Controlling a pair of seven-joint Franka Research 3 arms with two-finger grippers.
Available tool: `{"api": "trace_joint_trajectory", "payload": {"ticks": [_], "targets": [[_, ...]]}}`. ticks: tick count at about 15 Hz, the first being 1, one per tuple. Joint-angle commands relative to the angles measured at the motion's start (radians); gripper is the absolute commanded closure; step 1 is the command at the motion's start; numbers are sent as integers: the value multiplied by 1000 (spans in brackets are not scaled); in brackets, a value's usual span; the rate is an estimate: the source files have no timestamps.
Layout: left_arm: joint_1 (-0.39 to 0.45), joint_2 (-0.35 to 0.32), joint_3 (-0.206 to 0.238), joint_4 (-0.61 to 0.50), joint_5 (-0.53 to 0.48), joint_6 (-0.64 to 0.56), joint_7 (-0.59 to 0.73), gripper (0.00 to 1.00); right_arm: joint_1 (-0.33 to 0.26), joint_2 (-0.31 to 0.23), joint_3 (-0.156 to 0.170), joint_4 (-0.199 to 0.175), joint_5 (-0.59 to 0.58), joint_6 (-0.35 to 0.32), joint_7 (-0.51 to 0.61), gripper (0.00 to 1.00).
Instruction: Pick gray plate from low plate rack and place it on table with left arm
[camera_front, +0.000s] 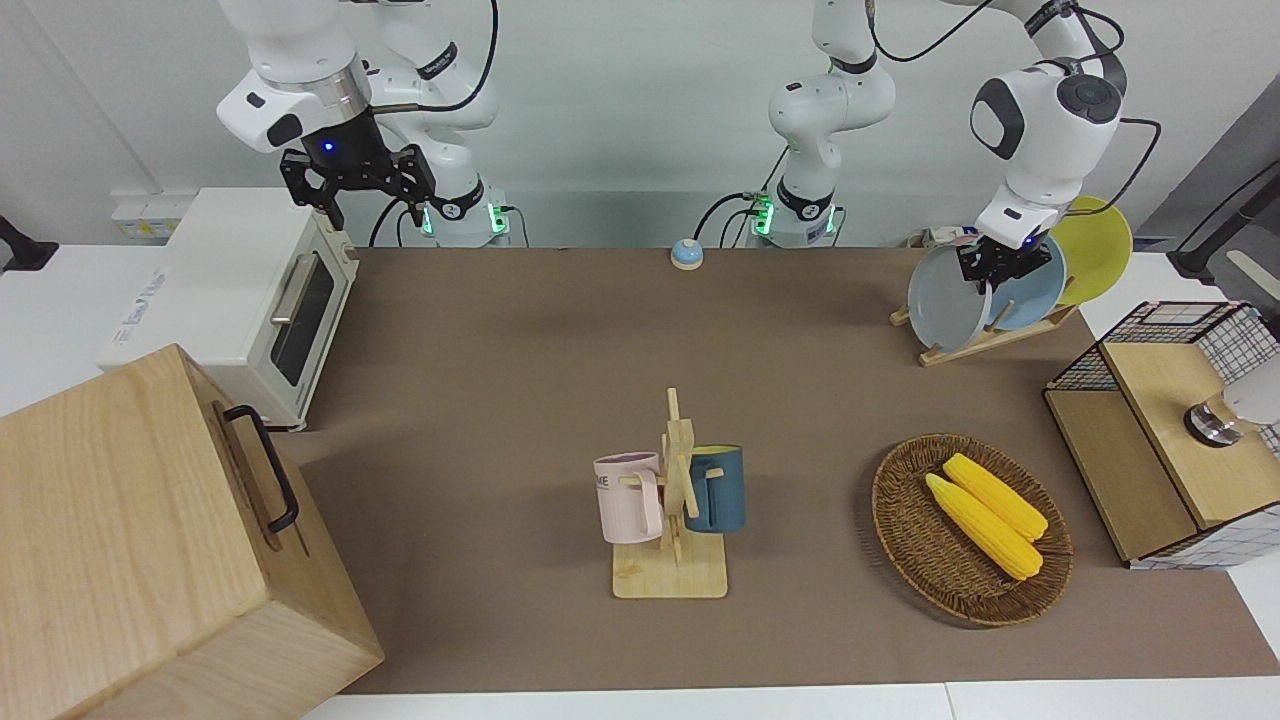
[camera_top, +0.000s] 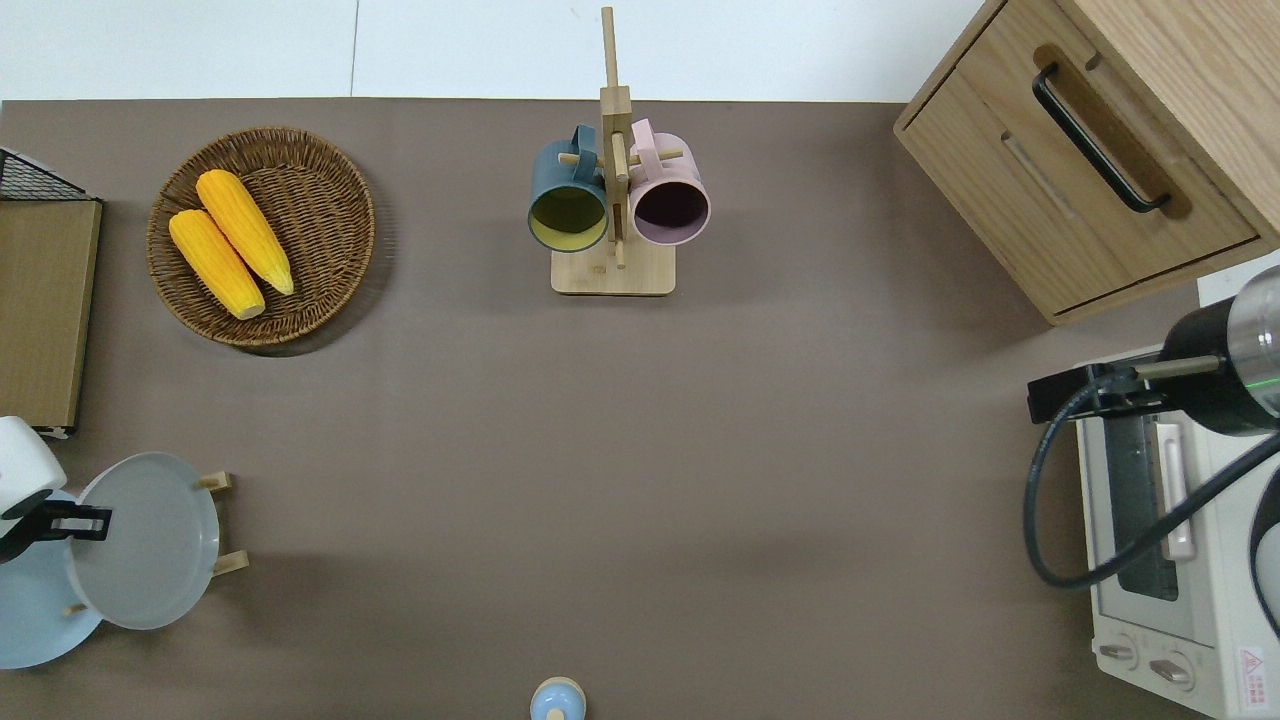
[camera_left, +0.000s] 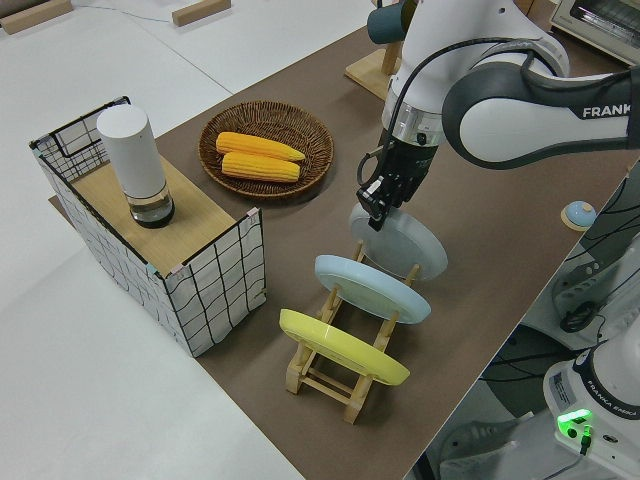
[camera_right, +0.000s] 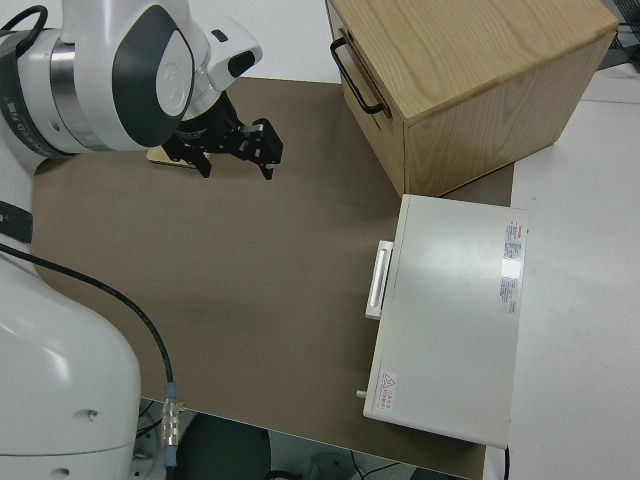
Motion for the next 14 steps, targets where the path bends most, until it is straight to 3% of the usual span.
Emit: {"api": "trace_joint_trajectory", "payload": {"ticks": [1, 5, 14], "targets": [[4, -13, 2, -21, 23, 0, -4, 1000, -7, -2, 5, 6, 7, -14, 0, 11], [-3, -19, 0, 22, 23, -22, -7, 1000, -7, -2, 7, 6, 7, -14, 0, 11], [-13, -25, -44, 334, 12, -394, -7, 1000, -7, -2, 5, 6, 7, -14, 0, 11]]}}
